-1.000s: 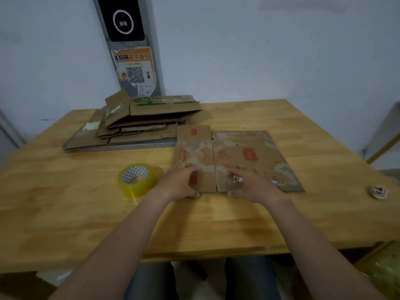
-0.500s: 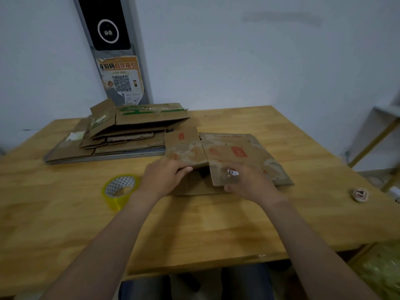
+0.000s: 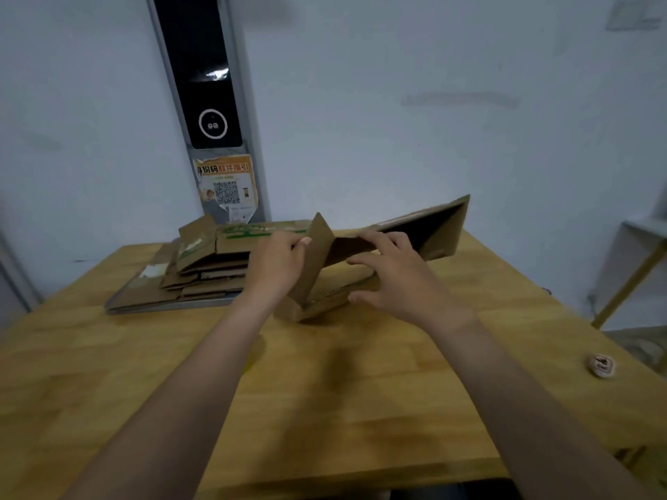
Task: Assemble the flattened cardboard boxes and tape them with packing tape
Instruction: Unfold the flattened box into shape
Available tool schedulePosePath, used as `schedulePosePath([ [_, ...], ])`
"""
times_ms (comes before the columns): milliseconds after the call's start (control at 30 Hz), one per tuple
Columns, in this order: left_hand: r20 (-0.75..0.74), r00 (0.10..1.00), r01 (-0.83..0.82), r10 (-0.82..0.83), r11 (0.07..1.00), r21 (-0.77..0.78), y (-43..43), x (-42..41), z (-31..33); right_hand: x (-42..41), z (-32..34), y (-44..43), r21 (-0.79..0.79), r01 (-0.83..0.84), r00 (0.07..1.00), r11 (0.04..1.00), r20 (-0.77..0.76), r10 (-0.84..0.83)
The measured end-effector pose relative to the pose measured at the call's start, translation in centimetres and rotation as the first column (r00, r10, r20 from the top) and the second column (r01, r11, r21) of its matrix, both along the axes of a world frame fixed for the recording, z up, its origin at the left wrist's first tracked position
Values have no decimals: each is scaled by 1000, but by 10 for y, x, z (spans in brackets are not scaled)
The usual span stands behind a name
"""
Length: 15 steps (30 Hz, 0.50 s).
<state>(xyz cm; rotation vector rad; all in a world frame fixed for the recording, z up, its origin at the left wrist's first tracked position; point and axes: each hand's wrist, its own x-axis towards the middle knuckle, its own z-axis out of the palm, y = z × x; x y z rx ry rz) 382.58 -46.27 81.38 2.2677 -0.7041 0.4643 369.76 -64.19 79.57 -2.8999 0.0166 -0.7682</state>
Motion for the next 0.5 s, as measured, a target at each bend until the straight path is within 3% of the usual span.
schedulePosePath([
  [233,-220,975,-75,28,975,-211,22,28,37,17,38,1,-118,-44,996,992,67,52],
  [400,-378,911,-64,-165,850,-523,34,51,60,34,69,-4,-120,-66,989,991,127,82],
  [500,-369,903,6,-221,865,-502,33,63,66,42,81,-5,-70,-108,982,992,149,117],
])
